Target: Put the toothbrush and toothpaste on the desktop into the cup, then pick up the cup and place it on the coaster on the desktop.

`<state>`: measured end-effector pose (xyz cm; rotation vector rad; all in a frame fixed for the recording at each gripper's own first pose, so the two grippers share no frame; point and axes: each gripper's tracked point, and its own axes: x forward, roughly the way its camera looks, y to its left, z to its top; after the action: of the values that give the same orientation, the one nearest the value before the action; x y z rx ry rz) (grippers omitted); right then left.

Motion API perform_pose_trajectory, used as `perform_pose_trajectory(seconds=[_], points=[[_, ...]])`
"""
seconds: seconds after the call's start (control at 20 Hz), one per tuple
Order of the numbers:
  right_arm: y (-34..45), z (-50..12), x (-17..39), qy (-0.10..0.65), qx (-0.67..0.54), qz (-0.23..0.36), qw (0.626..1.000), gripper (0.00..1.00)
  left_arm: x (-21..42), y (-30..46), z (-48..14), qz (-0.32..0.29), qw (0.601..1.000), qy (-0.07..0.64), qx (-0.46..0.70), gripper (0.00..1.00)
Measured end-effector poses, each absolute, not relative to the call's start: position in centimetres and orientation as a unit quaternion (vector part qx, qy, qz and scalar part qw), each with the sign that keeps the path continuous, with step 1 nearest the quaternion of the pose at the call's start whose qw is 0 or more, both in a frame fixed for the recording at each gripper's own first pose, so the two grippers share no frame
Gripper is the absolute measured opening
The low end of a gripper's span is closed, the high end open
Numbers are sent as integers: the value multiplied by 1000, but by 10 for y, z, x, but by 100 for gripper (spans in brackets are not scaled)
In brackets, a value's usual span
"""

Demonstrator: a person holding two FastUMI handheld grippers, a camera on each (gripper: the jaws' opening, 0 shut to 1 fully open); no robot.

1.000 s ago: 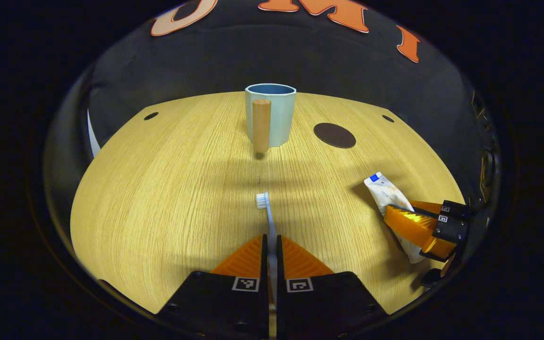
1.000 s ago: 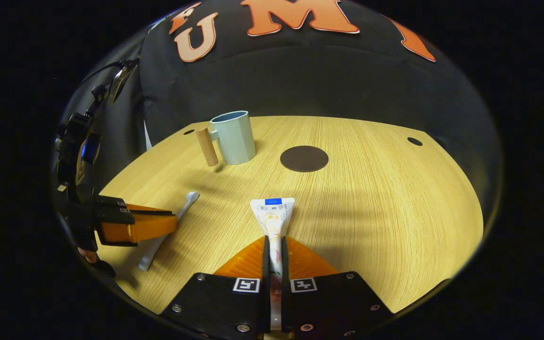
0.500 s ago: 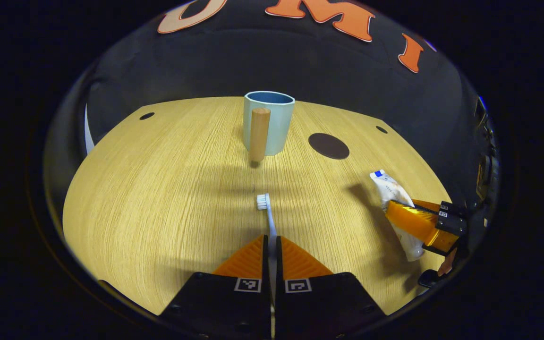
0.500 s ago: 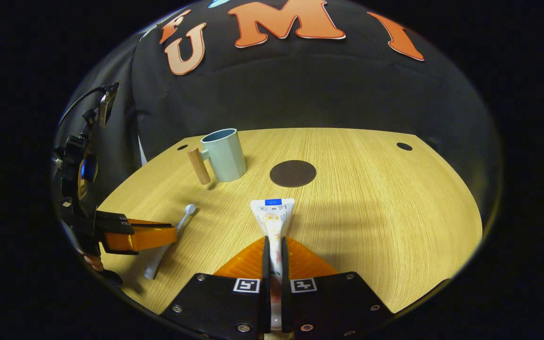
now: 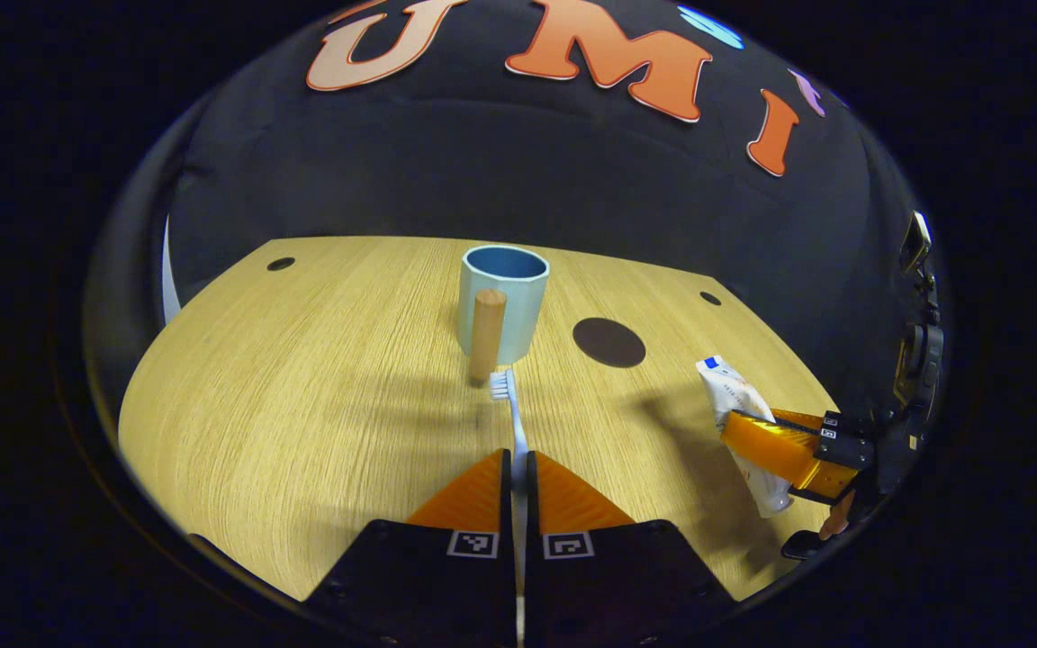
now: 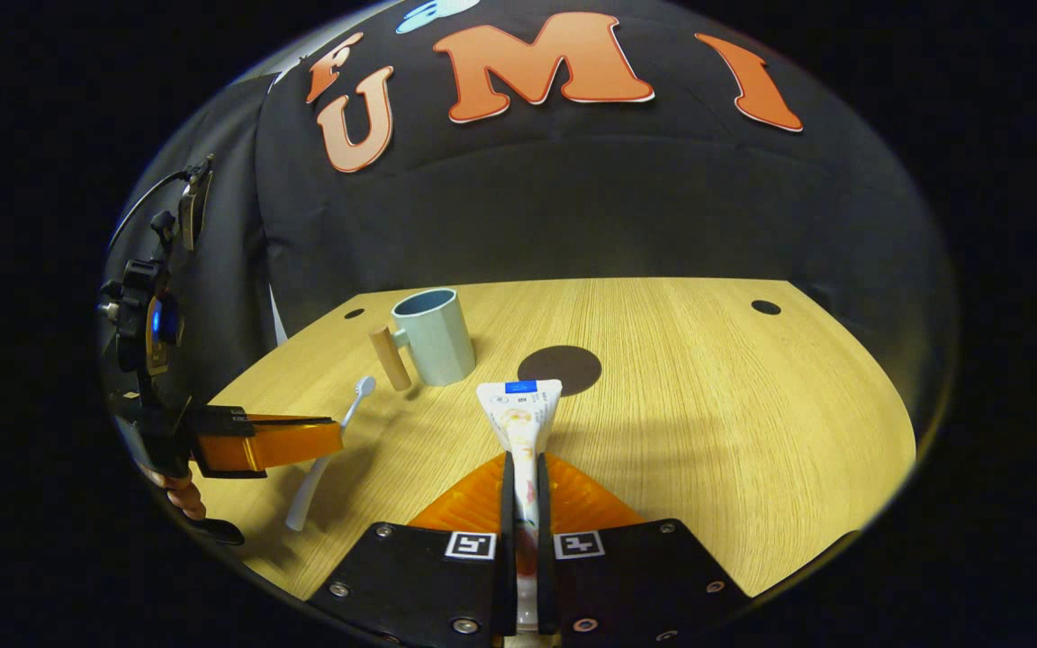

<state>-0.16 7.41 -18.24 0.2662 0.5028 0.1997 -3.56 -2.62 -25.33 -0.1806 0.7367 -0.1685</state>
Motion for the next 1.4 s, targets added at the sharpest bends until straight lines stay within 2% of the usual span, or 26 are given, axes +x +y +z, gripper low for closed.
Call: perform_pose_trajectory(seconds=[0.2, 0.55, 0.9, 1.15, 1.4], points=[[67, -157, 8, 216, 136, 91, 963, 9, -18, -22, -223, -91, 951, 289, -66, 5], [51, -110, 30, 148, 136, 70, 977, 9, -9, -16, -196, -104, 973, 202, -51, 4], [45, -83, 47, 106, 129, 53, 984, 9, 23, 12, -180, -60, 994, 92, 15, 4], [30, -84, 56, 97, 134, 37, 986, 9, 53, 18, -147, -25, 999, -17, 17, 4], [23, -82, 59, 92, 132, 31, 986, 9, 75, 16, -136, -12, 997, -70, 15, 3]])
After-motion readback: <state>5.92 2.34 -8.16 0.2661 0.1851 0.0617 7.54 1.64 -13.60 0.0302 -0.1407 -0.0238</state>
